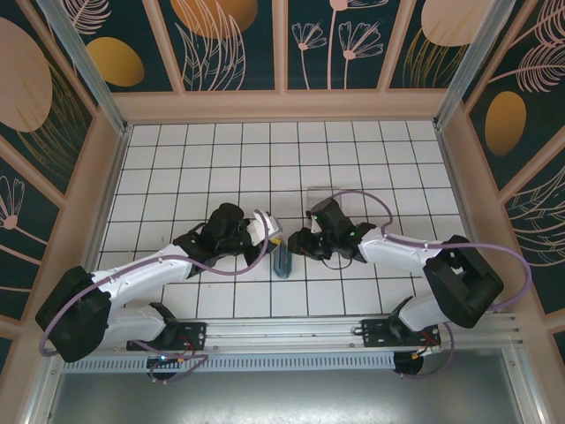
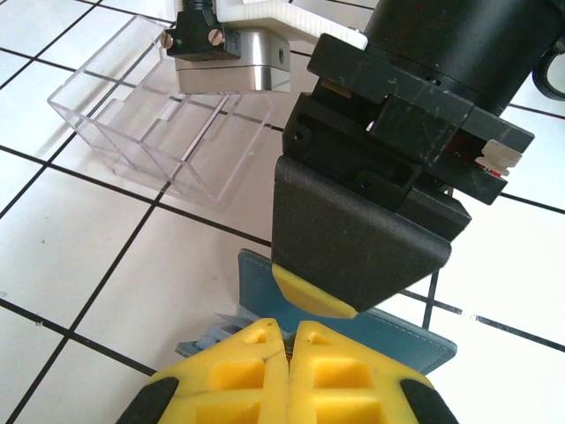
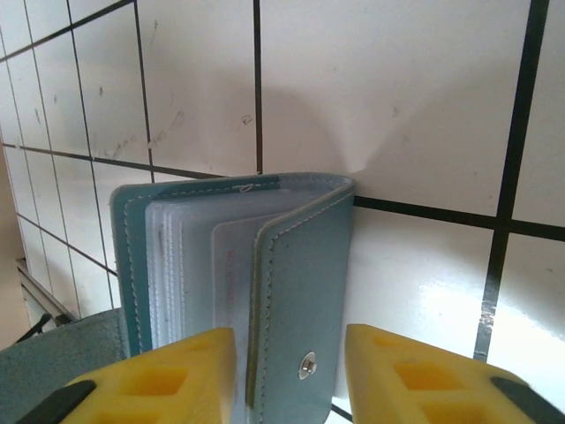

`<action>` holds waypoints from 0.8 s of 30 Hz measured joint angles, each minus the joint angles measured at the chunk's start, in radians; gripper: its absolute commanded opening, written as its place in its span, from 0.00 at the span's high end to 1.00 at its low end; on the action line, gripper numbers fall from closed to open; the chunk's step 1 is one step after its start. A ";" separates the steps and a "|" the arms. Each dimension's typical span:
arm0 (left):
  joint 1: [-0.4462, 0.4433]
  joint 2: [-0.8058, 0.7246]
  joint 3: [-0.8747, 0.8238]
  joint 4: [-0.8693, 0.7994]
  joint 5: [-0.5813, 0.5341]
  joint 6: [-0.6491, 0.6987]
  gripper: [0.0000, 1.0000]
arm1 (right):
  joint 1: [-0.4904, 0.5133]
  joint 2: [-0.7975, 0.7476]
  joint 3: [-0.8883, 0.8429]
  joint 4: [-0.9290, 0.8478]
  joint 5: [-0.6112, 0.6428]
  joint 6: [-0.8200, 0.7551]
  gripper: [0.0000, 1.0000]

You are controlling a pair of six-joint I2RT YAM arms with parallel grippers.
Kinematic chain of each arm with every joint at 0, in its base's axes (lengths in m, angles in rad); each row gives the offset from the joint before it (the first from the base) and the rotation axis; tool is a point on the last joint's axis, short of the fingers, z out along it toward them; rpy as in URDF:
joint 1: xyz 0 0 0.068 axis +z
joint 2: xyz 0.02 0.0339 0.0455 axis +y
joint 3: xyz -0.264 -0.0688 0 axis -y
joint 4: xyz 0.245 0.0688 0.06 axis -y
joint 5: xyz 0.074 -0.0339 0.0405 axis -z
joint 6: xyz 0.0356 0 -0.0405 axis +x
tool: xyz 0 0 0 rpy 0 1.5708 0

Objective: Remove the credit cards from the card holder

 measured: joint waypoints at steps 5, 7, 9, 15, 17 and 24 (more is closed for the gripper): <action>0.000 0.002 0.000 0.000 -0.029 -0.007 1.00 | 0.000 0.010 0.000 0.000 0.001 -0.004 0.82; 0.000 0.002 0.000 0.000 -0.049 -0.012 1.00 | 0.000 0.011 0.000 0.000 0.001 -0.005 0.88; 0.000 0.003 0.000 -0.001 -0.076 -0.019 1.00 | 0.000 0.013 0.000 -0.003 0.004 -0.009 0.95; 0.000 0.047 0.005 -0.042 -0.176 -0.046 1.00 | 0.000 0.014 0.000 -0.012 0.009 -0.019 1.00; 0.000 0.069 0.008 -0.063 -0.204 -0.057 1.00 | 0.000 0.013 0.001 -0.017 0.011 -0.023 1.00; 0.000 0.133 0.035 -0.131 -0.247 -0.097 1.00 | 0.000 0.006 0.008 -0.049 0.020 -0.032 1.00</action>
